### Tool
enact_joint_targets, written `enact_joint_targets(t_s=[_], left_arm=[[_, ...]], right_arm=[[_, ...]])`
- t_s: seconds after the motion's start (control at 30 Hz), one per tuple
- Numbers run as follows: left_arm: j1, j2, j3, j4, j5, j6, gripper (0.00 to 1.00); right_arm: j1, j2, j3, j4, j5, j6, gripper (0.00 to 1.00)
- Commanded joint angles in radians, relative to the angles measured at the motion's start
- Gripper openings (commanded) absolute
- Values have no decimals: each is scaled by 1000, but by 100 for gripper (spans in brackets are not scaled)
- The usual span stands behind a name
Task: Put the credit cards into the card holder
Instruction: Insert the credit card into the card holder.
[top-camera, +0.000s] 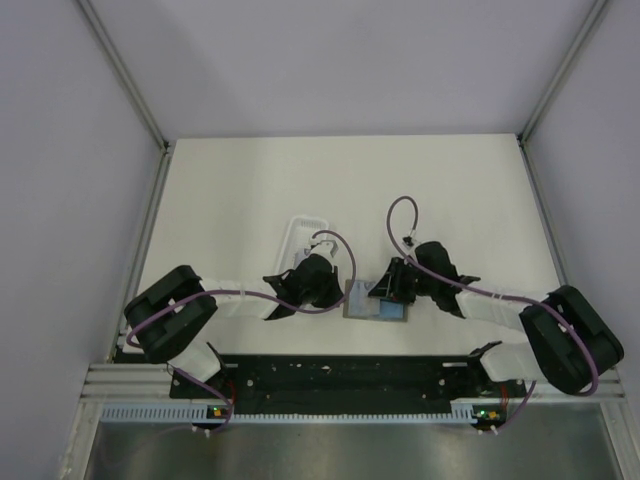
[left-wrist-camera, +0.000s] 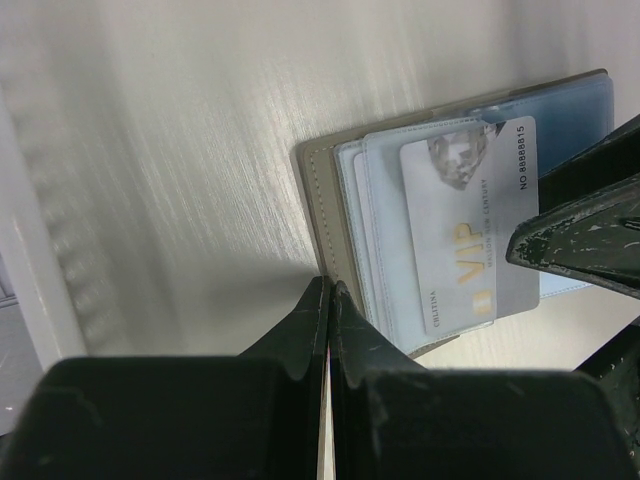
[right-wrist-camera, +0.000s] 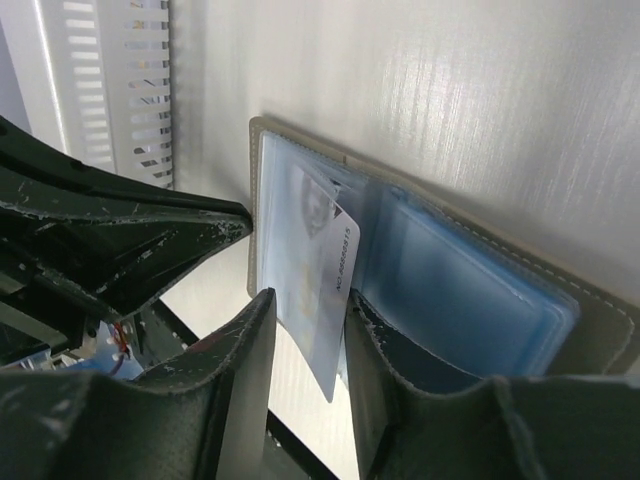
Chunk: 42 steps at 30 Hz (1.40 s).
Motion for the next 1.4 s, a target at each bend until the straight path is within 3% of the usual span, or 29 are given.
enact_joint_targets(t_s=[0.0,0.27,0.83,1.37], left_arm=[[-5,7,-28,-26,4,1,0],[-5,-5,-37,-24,4,2,0],[-6,4,-34,-20,10,1,0],[-5,6,-34,-17,15,-2,0]], right_arm=[[16,-51,53,-84,25,-44,35],[34,-68,94,-204,91,-72,44],[100,21,126,-157,102,-60,36],[163,97,205,-172,123,-67,39]])
